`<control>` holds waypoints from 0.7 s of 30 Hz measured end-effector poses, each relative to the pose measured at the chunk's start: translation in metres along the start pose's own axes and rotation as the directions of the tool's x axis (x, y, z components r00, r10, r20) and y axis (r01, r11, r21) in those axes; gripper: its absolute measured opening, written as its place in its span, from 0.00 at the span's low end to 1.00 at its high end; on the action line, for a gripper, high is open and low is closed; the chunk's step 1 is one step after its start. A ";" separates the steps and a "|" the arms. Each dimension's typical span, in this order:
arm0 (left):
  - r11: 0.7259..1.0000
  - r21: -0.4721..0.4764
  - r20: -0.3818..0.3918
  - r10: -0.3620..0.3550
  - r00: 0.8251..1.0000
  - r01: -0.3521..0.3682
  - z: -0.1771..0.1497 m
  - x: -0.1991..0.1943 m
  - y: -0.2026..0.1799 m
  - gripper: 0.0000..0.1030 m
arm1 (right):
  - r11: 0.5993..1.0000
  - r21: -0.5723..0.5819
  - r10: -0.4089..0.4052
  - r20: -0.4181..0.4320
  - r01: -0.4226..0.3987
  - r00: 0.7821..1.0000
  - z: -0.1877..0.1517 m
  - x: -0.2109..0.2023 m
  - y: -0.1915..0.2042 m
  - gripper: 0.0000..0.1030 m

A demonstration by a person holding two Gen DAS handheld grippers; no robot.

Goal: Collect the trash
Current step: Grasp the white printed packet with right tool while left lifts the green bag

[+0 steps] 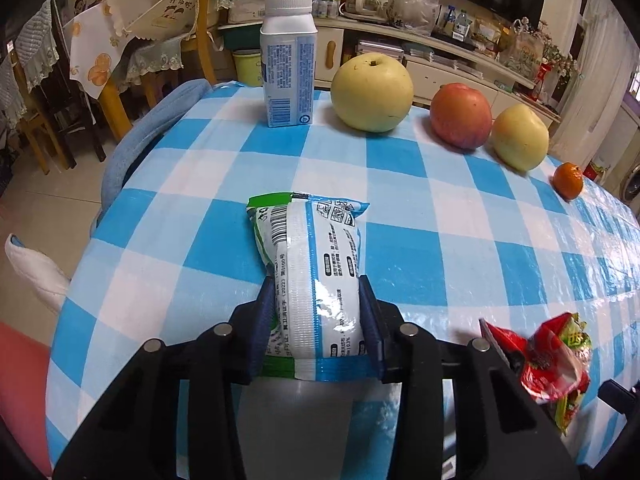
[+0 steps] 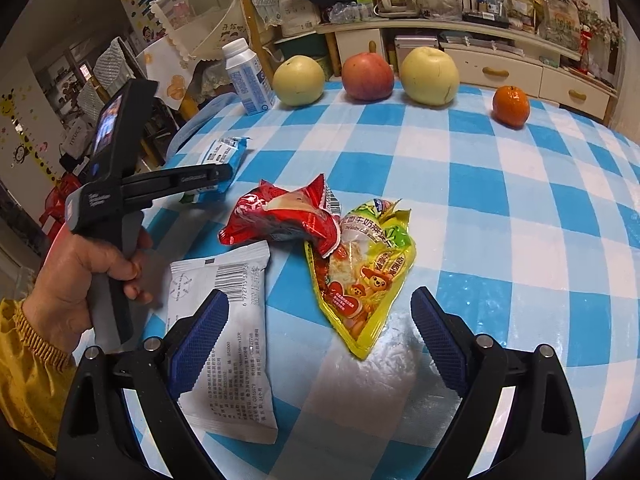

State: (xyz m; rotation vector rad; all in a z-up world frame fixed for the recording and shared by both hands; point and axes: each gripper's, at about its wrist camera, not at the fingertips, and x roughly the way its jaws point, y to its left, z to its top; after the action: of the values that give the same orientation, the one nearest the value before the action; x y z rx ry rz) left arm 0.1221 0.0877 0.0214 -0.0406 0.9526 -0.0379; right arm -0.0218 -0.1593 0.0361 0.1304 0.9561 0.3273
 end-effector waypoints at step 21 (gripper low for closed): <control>0.995 -0.086 0.104 -0.050 0.993 0.059 -0.068 -0.094 0.039 0.39 | 0.989 -0.102 0.107 -0.045 -0.111 0.993 -0.016 0.021 0.062 0.89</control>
State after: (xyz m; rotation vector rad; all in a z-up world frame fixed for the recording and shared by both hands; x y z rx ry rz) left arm 0.0132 0.1300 0.0562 -0.1498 0.8506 -0.0432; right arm -0.0372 -0.0947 0.0256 0.0813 0.9706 0.4814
